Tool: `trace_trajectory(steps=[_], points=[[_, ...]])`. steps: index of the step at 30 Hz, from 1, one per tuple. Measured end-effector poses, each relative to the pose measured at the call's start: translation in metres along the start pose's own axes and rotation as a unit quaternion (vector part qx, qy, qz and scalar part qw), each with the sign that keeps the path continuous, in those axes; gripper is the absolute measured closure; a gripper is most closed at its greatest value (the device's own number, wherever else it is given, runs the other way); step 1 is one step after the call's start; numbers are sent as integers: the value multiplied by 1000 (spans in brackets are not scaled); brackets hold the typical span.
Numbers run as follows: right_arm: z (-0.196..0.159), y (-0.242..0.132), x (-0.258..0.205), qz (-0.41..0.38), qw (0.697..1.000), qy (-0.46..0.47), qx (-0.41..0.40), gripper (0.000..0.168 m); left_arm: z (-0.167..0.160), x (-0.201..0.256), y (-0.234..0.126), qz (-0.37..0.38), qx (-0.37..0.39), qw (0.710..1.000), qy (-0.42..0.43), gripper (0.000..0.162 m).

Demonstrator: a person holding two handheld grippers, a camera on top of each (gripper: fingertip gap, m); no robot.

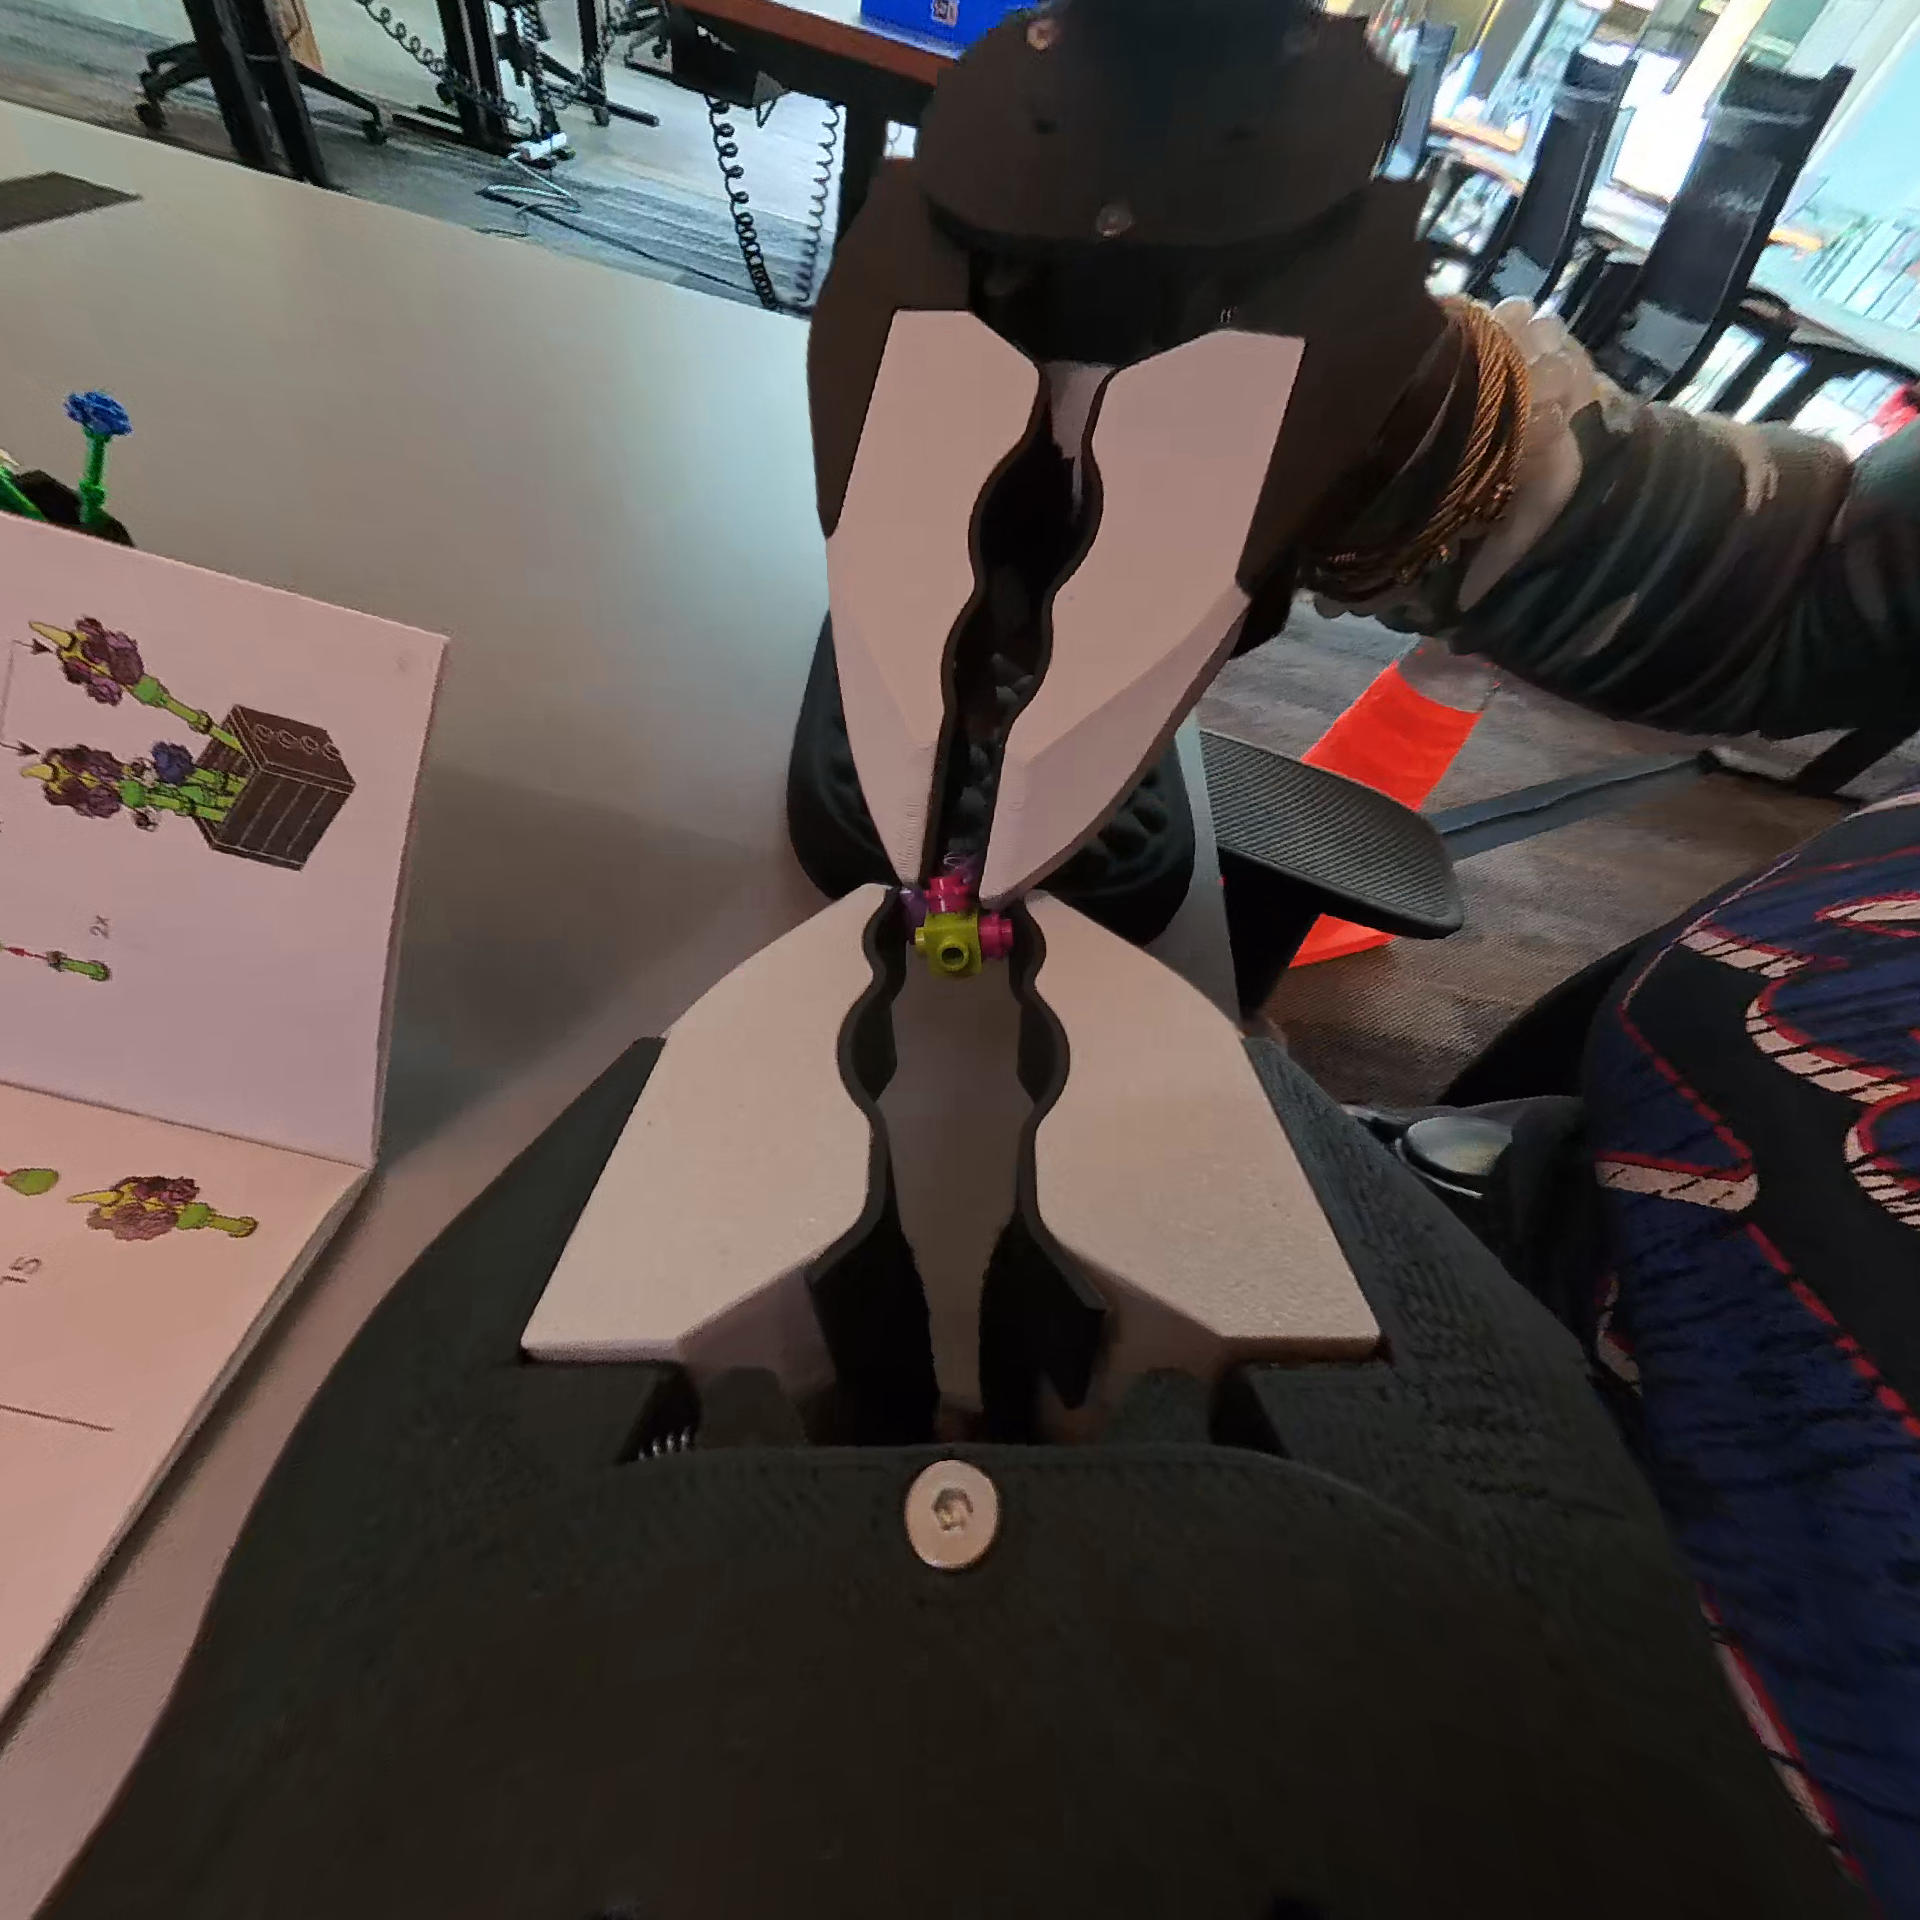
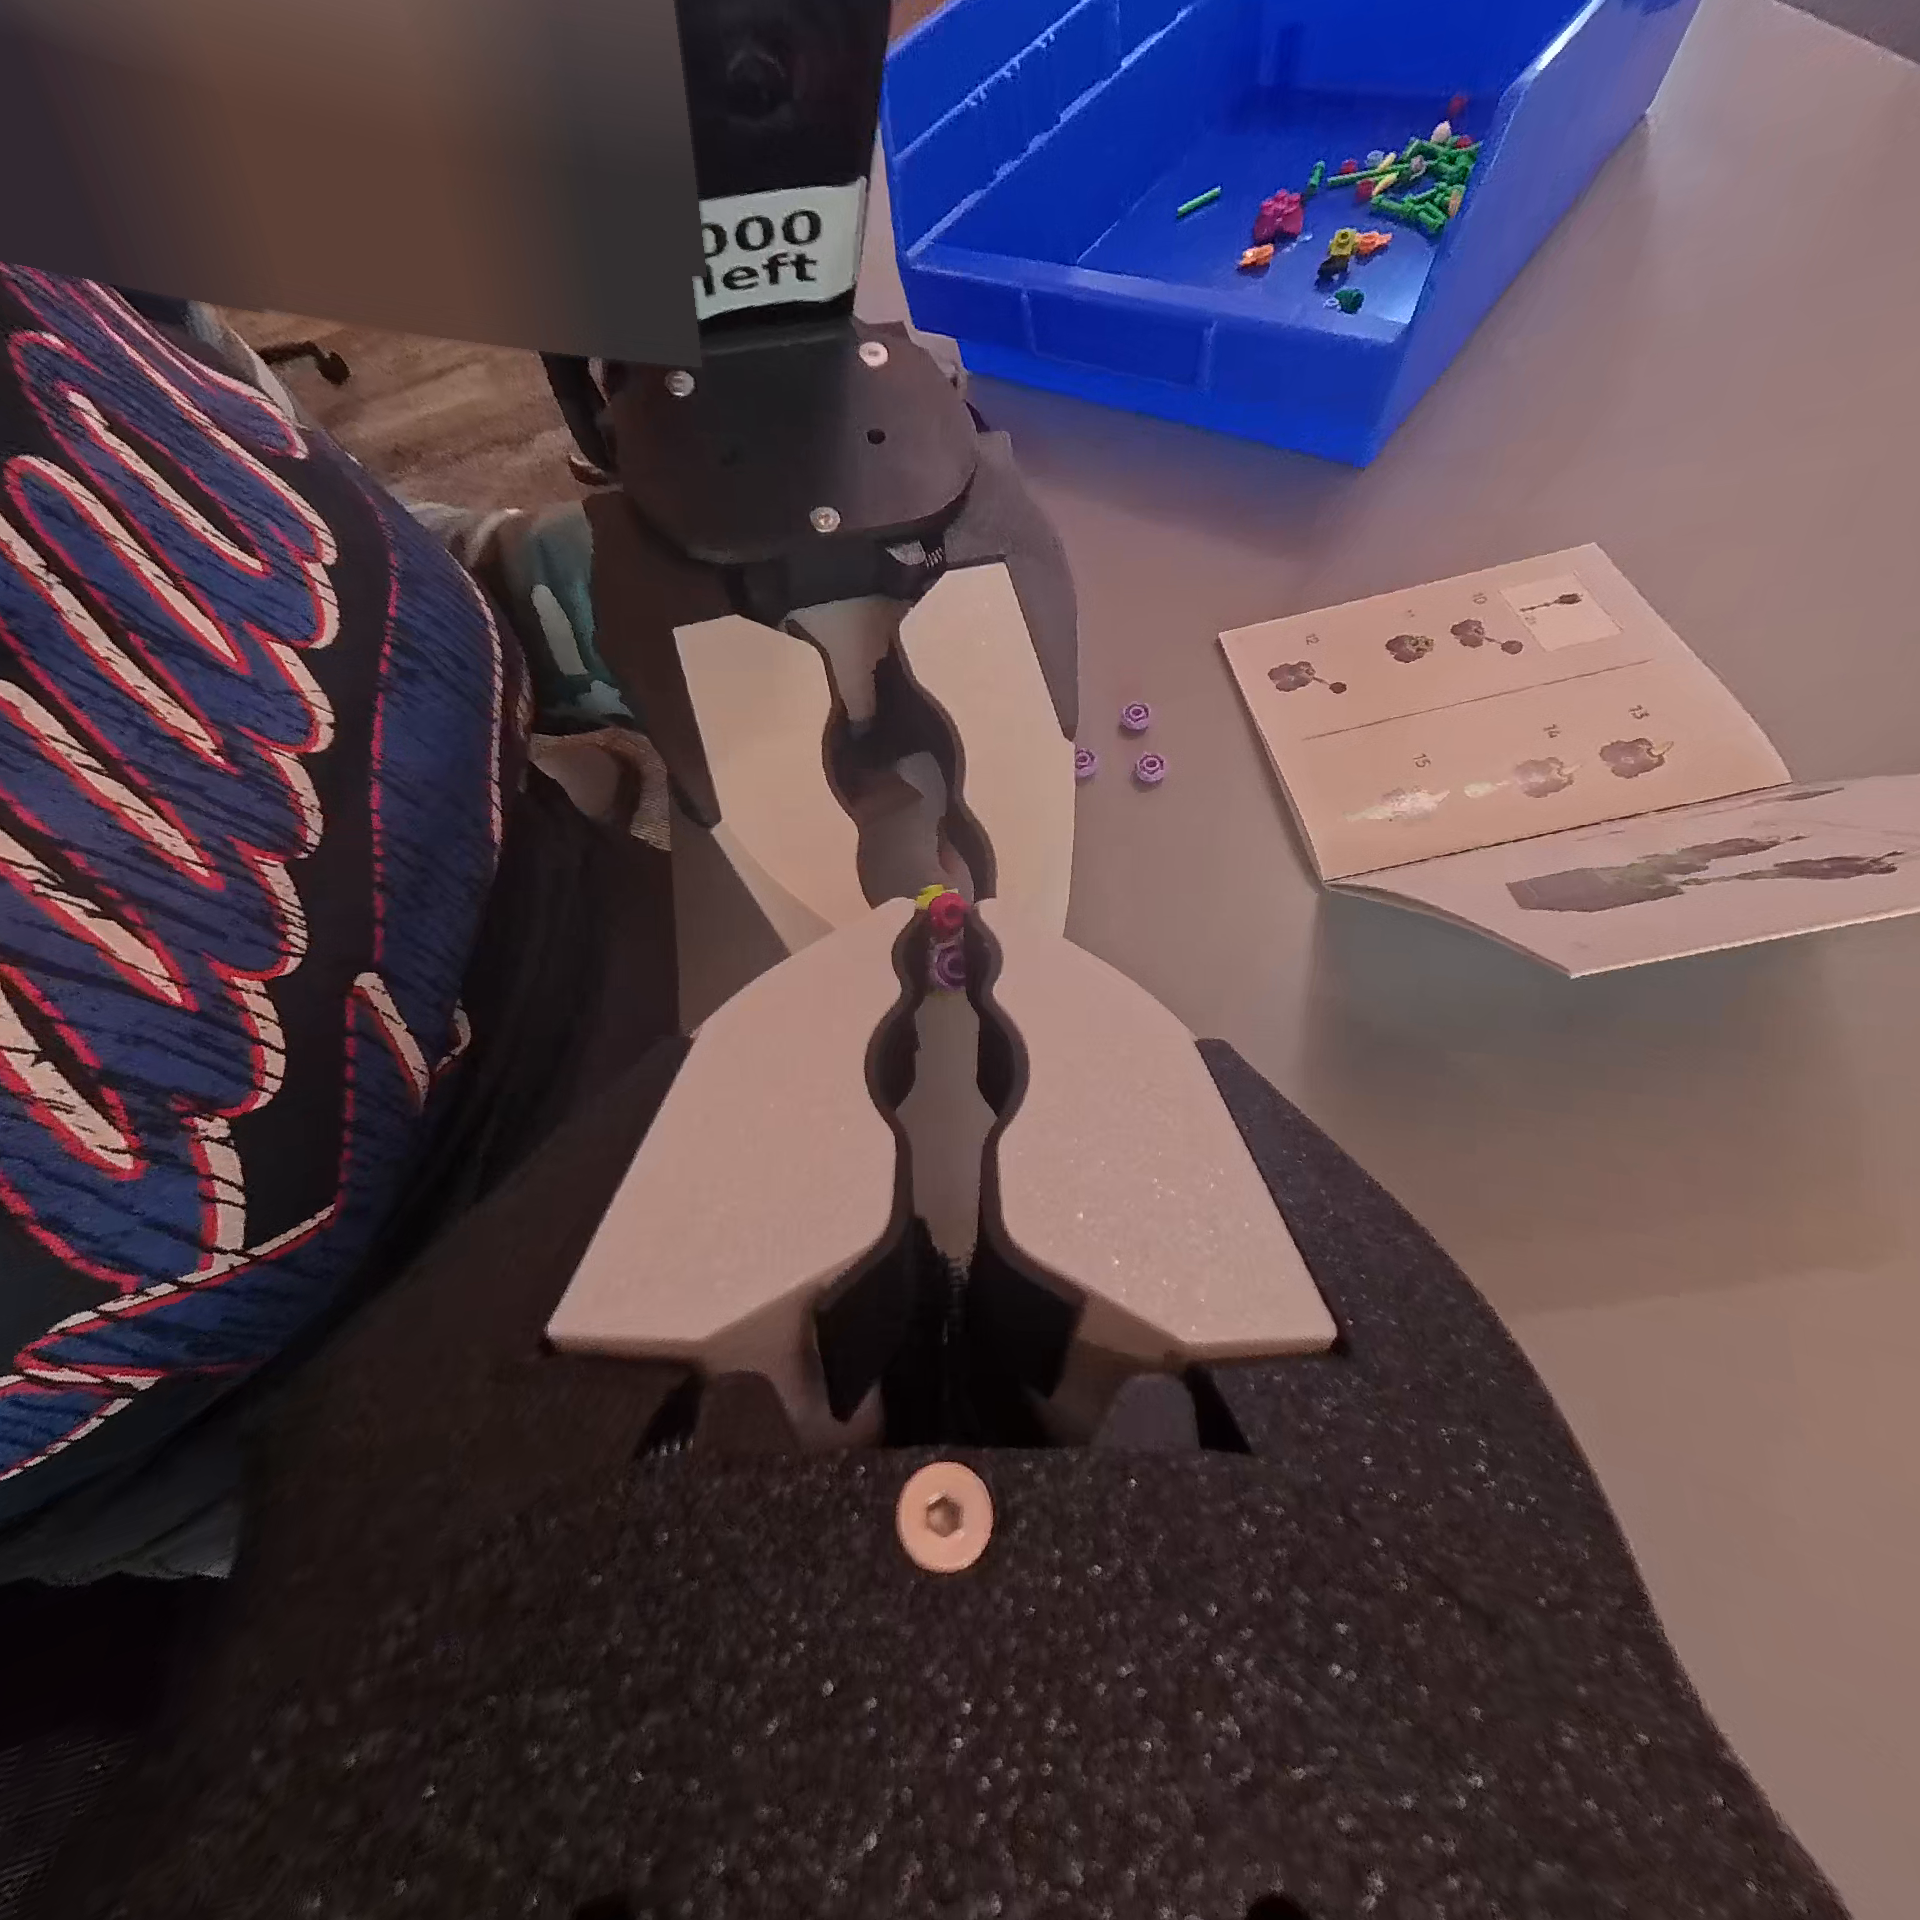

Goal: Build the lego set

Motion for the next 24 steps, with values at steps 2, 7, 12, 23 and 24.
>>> trace_trajectory(steps=[2,7,12,23,24], points=[[2,-2,1,-12,1000,-8,-5,162,2,-2,-1,24,-9,999,23,143],[11,-8,2,-38,999,-31,-23,162,11,-6,-5,62,-16,996,65,143],[19,-14,2,-58,997,-44,-29,162,20,-8,-9,79,-3,994,80,143],[32,-23,-3,-81,994,-67,-31,160,37,-5,-16,101,43,988,104,143],[33,-23,-3,-83,994,-68,-30,160,38,-5,-16,101,47,988,104,143]])
Point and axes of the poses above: each gripper's, where its closed fingertips meet, y out along the fingers, z out of its top, x = y × z across the jaws, the point moved 1 cm from there along -y, back along the fingers, and after that the axes turned 10 degrees about -x, right-handed, at the moved point
